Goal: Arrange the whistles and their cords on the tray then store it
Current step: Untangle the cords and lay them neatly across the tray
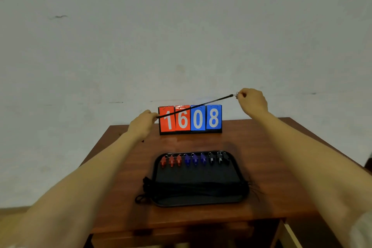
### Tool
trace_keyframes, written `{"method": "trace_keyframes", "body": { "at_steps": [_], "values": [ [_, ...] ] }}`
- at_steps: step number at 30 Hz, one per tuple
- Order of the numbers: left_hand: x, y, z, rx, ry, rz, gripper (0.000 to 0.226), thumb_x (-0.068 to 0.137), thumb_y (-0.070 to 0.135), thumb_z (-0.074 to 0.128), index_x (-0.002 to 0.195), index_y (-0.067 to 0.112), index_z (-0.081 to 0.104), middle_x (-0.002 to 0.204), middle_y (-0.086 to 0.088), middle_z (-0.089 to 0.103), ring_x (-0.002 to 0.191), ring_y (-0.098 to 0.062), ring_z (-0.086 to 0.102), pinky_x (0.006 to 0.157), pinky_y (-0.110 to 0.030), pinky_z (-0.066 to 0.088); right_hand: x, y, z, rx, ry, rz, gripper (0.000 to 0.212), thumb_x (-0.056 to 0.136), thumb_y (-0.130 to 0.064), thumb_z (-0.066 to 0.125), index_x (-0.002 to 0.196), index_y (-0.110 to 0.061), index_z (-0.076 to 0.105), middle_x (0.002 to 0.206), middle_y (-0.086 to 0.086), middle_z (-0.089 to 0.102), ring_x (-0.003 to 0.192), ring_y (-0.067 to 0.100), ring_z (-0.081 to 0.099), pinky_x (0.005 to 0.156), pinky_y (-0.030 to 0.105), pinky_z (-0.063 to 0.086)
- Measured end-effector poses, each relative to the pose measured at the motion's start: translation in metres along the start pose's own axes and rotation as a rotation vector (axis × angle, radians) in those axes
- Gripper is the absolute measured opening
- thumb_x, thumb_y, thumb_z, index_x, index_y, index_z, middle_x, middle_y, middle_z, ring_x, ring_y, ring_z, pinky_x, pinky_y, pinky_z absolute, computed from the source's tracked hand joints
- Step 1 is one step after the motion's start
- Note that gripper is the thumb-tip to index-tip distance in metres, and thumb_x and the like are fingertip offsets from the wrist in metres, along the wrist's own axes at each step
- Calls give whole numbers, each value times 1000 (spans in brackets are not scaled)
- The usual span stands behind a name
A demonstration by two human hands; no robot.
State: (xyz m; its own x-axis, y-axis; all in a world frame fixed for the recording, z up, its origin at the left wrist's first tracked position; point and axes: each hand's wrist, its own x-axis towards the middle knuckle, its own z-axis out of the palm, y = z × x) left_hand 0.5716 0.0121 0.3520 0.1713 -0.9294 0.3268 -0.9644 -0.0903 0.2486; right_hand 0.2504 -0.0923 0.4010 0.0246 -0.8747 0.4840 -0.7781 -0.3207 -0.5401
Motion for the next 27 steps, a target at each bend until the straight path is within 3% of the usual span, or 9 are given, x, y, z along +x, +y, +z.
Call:
{"method": "trace_keyframes", "body": {
  "at_steps": [7, 13, 15, 19, 24, 27],
  "values": [
    [-24, -12, 38, 85, -132, -77, 40, 95, 2, 33, 126, 13, 55, 116, -12, 57, 96, -30, 59, 78, -40, 51, -39, 58, 12, -96, -162, 107, 29, 94, -17, 41, 103, -10, 68, 87, 8, 62, 73, 27, 54, 61, 27, 38],
    [-46, -19, 74, -62, -90, -301, 23, 100, 20, 37, 111, 3, 47, 108, -20, 60, 91, -35, 57, 74, -41, 45, -73, 88, 37, -199, -323, 151, 28, 95, -23, 45, 107, -11, 67, 90, 10, 63, 76, 28, 54, 65, 30, 41],
    [-52, -22, 85, -59, -106, -301, 21, 99, 16, 40, 108, 2, 52, 114, -20, 58, 97, -36, 56, 78, -42, 46, -83, 95, 46, -241, -383, 154, 28, 95, -23, 46, 108, -12, 67, 101, 11, 67, 81, 28, 57, 68, 30, 42],
    [-65, -33, 108, -12, -191, -287, 30, 95, 3, 41, 117, 4, 62, 129, -22, 51, 111, -38, 55, 87, -41, 48, -102, 111, 63, -351, -507, 161, 27, 94, -22, 46, 108, -10, 66, 101, 12, 66, 80, 28, 57, 69, 32, 45],
    [-84, -40, 125, 6, -285, -297, 33, 89, 1, 41, 112, 4, 65, 109, -18, 62, 92, -37, 63, 74, -40, 50, -124, 124, 74, -503, -645, 135, 17, 94, -19, 44, 91, -9, 58, 96, 11, 63, 81, 30, 57, 68, 33, 45],
    [-91, -39, 131, 60, -293, -331, 24, 91, 2, 40, 110, 3, 55, 104, -18, 63, 87, -36, 59, 68, -39, 46, -133, 125, 75, -559, -699, 105, 15, 96, -19, 45, 86, -10, 51, 87, 8, 55, 77, 29, 52, 67, 33, 43]
  ]
}}
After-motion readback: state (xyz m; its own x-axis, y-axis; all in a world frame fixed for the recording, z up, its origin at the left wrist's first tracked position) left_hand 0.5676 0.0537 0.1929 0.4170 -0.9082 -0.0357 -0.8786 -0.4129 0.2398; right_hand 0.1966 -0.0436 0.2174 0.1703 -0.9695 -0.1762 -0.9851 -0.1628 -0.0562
